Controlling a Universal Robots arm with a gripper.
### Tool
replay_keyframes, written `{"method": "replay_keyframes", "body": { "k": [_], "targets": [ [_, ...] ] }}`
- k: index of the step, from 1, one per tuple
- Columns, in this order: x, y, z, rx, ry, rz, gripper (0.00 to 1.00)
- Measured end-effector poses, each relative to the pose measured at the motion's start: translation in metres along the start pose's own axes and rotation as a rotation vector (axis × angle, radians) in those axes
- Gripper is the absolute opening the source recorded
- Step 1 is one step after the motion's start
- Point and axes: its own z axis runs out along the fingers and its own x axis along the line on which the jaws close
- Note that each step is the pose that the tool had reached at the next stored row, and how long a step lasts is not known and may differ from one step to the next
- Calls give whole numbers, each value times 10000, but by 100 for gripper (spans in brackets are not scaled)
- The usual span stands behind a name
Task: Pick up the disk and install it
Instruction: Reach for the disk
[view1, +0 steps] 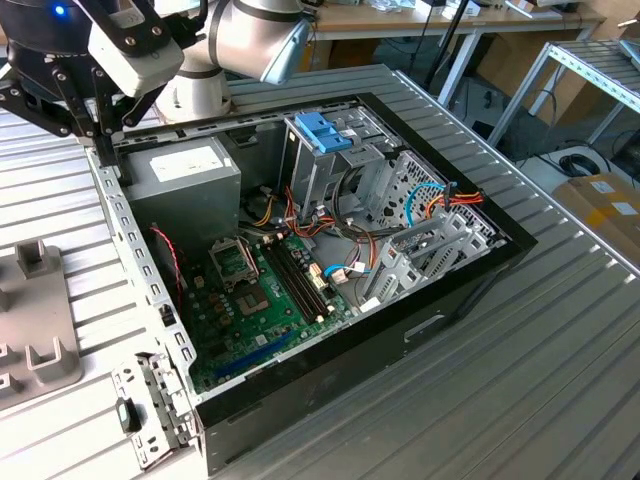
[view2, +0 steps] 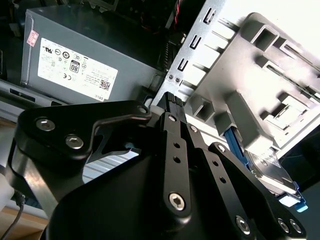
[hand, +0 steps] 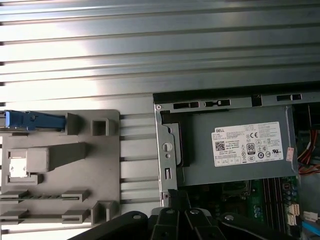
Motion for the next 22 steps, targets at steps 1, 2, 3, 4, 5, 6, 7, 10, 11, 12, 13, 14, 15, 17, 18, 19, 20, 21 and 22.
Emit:
{"method": "replay_keyframes", "body": {
  "k": [1, 2, 3, 4, 5, 6, 7, 10, 11, 12, 13, 14, 15, 17, 18, 19, 20, 21, 22],
  "targets": [
    [6, 0, 0, 0, 0, 0, 10],
    [11, -1, 0, 0, -1, 0, 10],
    [16, -1, 0, 0, 0, 0, 10],
    [21, -1, -1, 0, 0, 0, 10],
    [27, -2, -1, 0, 0, 0, 10],
    [34, -2, -1, 0, 0, 0, 10],
    [41, -3, -1, 0, 0, 0, 10],
    [62, -4, -1, 0, 0, 0, 10],
    [68, -5, -2, 0, 0, 0, 10],
    [74, -5, -2, 0, 0, 0, 10],
    [80, -6, -2, -1, -1, -1, 10],
    [86, -6, -2, 0, 0, -1, 10],
    [92, -7, -2, 0, 0, -1, 10],
    [103, -7, -2, 0, -1, 0, 10],
    [108, -8, -3, 0, 0, 0, 10],
    [113, -8, -3, 0, 0, 0, 10],
    [120, -9, -3, 0, 0, 0, 10],
    [126, -9, -3, 0, 0, 0, 10],
    [137, -10, -3, 0, -1, 0, 10]
  ]
}}
